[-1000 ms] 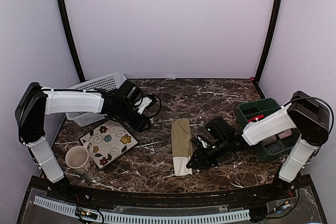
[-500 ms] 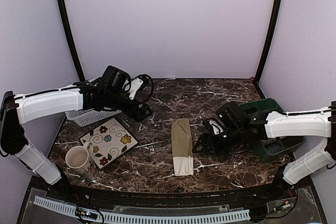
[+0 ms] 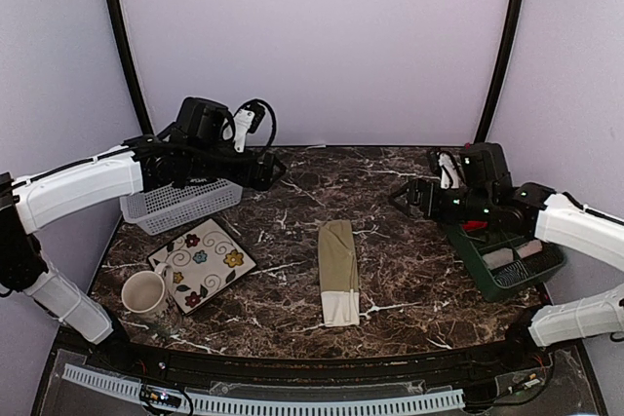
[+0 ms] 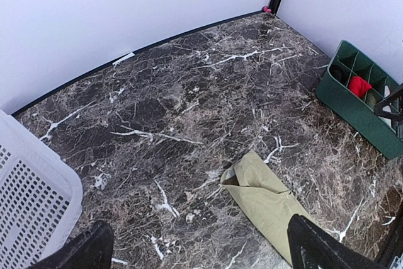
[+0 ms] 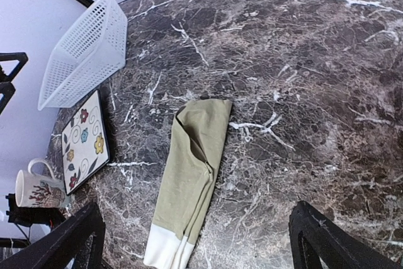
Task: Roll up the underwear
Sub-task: Smooth out the underwear at the center of the board.
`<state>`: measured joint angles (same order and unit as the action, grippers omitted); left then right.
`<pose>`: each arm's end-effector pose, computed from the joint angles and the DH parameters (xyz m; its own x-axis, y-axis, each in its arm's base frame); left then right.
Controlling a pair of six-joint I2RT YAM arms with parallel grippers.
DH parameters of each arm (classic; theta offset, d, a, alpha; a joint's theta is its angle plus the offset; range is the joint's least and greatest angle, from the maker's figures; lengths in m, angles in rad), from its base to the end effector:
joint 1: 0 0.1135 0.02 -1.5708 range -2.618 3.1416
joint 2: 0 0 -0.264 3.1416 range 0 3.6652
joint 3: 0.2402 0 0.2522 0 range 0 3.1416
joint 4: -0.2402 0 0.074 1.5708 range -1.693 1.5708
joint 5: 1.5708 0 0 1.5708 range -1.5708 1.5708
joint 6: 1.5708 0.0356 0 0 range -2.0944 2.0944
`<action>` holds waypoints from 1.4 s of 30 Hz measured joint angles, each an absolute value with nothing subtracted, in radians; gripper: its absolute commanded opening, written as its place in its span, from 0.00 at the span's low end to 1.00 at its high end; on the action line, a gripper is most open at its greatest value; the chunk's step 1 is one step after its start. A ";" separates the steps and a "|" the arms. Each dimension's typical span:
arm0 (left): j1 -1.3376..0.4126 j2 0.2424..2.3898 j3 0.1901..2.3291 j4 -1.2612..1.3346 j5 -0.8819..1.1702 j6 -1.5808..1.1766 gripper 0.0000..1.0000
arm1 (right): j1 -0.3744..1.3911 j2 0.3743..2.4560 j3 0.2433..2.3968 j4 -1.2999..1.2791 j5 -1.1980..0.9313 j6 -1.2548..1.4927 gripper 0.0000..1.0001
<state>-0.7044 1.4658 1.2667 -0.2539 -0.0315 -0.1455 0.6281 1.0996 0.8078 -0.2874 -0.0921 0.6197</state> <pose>0.2620 -0.2212 0.3384 -0.4207 0.1673 -0.8916 0.5707 0.8128 -0.1167 0.1952 0.1458 0.2758 -0.7365 0.1799 -0.6520 -0.2698 0.8059 0.5270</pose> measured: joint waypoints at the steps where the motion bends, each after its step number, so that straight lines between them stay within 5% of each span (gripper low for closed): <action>1: -0.704 1.465 1.261 -0.247 -0.031 -0.152 0.99 | 0.607 1.100 0.802 -0.257 -0.125 0.605 1.00; 14: -0.730 1.477 1.080 -0.144 0.097 -0.102 0.99 | 0.602 1.243 0.799 -0.143 -0.485 0.525 0.96; 27: -0.844 1.371 0.797 0.002 0.142 0.019 0.99 | 0.770 1.595 0.843 -0.032 -0.641 0.562 0.78; 42: -0.842 1.423 0.786 0.139 0.113 0.024 0.99 | 0.767 2.035 1.351 -0.014 -0.678 0.593 0.70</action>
